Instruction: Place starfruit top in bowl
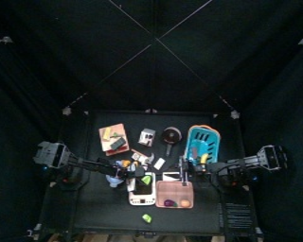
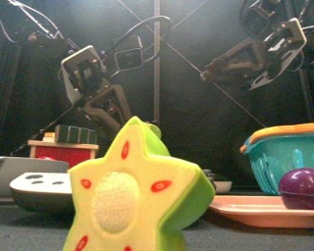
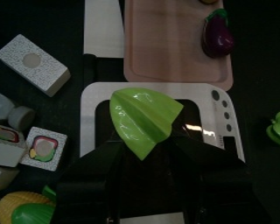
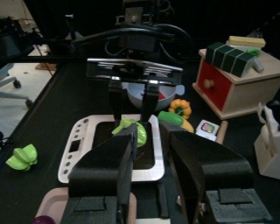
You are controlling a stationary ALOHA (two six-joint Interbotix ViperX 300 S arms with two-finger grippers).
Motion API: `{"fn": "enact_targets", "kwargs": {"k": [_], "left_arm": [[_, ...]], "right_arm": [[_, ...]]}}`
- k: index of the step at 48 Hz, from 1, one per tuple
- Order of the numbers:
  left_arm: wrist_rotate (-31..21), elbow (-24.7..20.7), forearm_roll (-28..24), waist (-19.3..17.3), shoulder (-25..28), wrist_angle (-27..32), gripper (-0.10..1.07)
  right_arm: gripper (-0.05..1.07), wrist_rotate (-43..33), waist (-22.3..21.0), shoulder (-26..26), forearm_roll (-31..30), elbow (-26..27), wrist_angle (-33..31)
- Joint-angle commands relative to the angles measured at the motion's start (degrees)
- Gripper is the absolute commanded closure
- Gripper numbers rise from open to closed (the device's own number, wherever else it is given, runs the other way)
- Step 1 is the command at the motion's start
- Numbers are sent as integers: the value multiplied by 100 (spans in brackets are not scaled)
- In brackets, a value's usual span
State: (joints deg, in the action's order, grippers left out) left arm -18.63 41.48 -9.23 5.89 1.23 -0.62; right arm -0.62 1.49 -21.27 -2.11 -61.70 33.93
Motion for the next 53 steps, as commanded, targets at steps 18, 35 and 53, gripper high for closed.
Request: {"fn": "enact_targets", "kwargs": {"k": [18,35,53], "left_arm": [[-70,202,26,308,-1257,1872,26],[-70,879,1099,483,-2479,2953,26],[-79,1890,1608,448,-3524,2962,26]], "right_arm": [[34,-18,-9,-35,0,141,0],[34,-18,-9,35,0,167,-9],[34,-18,-9,167,0,246,-9]]}}
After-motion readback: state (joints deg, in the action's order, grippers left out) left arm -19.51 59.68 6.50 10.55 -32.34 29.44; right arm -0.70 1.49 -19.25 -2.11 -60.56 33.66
